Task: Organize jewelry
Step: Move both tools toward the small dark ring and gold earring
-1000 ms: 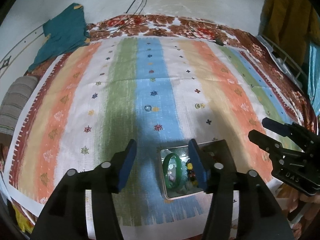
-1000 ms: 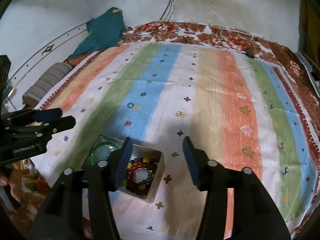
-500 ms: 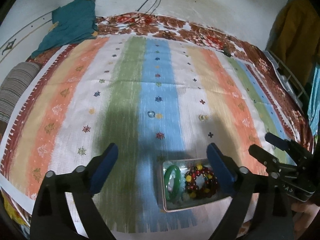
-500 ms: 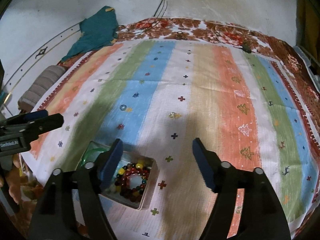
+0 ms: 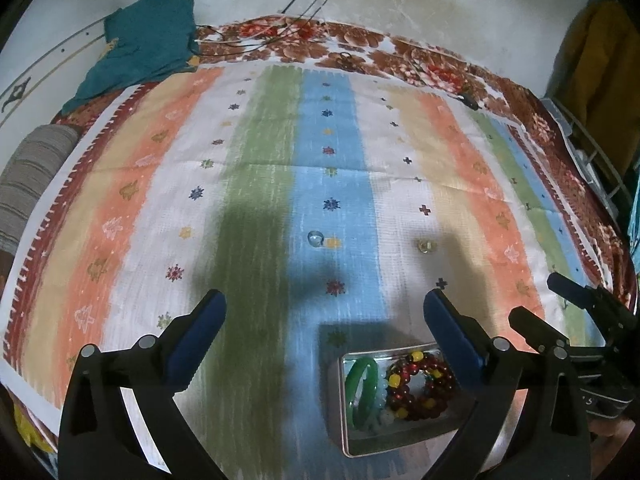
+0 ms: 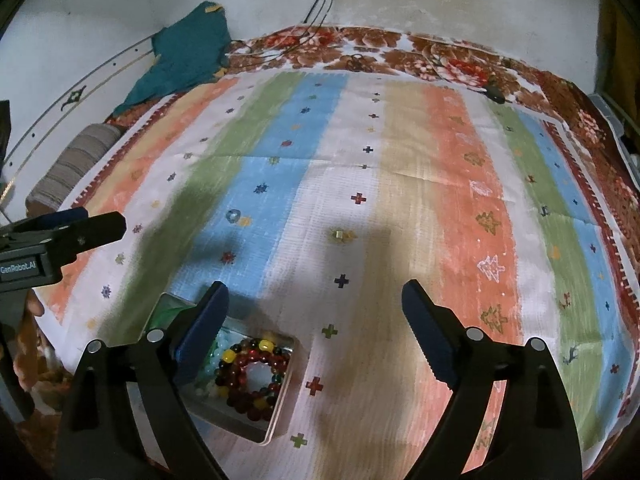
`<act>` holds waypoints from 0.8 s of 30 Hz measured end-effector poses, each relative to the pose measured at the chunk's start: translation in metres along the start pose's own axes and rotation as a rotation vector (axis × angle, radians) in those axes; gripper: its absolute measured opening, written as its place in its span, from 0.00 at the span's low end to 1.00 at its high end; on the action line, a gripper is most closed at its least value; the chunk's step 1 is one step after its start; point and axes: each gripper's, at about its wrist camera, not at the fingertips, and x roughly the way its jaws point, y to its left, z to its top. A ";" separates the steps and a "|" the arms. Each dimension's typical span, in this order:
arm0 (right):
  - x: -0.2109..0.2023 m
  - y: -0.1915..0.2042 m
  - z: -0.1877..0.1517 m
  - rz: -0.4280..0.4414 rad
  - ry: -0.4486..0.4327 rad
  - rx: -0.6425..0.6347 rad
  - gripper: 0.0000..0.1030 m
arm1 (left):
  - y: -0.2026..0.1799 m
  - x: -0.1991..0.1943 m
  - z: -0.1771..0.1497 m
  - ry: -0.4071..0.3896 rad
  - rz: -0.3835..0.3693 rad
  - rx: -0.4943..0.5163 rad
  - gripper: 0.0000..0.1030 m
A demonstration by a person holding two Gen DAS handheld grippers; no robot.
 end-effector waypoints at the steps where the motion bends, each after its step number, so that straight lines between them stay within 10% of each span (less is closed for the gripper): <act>1: 0.002 0.000 0.001 0.002 0.004 0.001 0.86 | 0.000 0.001 0.001 0.003 0.002 0.003 0.94; 24: 0.056 -0.012 0.023 -0.030 0.110 0.005 0.86 | 0.000 0.057 0.027 0.097 0.032 0.027 0.93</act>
